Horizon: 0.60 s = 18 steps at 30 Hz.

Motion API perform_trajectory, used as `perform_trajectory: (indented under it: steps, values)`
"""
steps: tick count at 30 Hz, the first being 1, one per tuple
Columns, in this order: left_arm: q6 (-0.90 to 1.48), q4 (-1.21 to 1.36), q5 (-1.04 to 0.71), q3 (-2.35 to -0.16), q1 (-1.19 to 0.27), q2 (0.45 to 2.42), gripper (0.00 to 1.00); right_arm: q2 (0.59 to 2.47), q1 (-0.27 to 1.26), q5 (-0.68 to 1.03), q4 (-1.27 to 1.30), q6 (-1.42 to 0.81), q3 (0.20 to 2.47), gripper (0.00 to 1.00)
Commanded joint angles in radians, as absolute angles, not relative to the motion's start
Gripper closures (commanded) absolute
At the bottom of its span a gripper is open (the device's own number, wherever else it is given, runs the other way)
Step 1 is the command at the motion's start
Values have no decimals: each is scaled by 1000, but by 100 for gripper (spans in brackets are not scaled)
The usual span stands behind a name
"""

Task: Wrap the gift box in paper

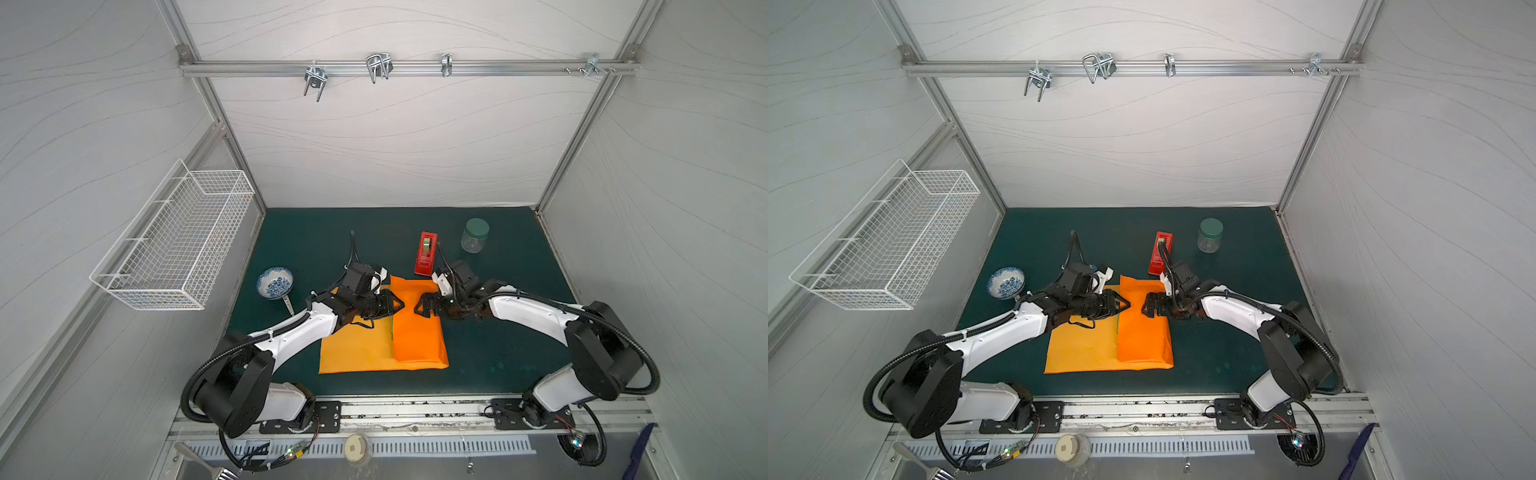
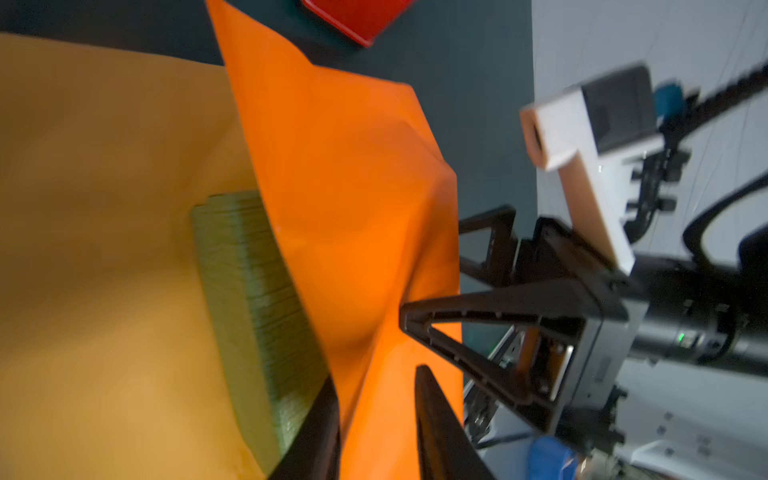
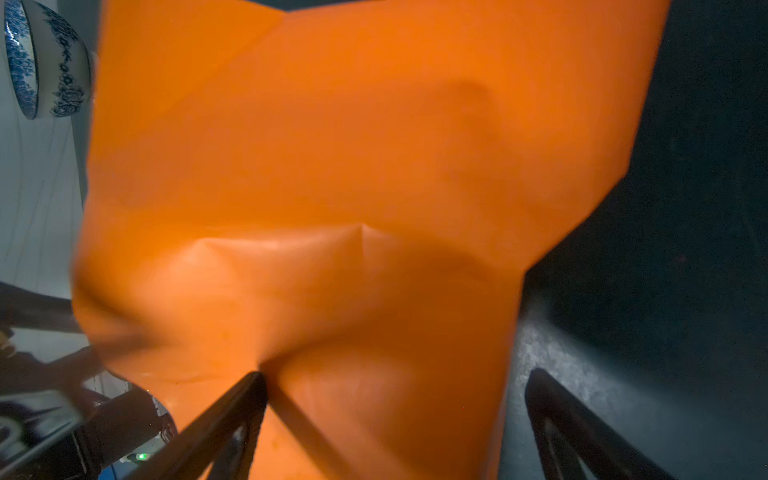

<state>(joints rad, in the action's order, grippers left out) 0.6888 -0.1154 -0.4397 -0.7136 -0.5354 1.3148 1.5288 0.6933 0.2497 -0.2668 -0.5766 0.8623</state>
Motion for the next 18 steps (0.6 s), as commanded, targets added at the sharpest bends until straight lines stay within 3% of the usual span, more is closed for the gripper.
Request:
perform_trajectory:
  steps: [1,4,10,18]
  values:
    - [656,-200,-301,-716,-531,1261,54,1558,698,253,-265,-582,841,2]
    - [640,-217,-296,-715,-530,1268,43,1564,700,251,-259,-580,839,2]
    - [621,-214,-387,-771,-533,1370,33,1578,710,253,-252,-583,838,2]
    - [636,-171,-434,-769,-537,1421,40,1587,717,242,-244,-599,849,2]
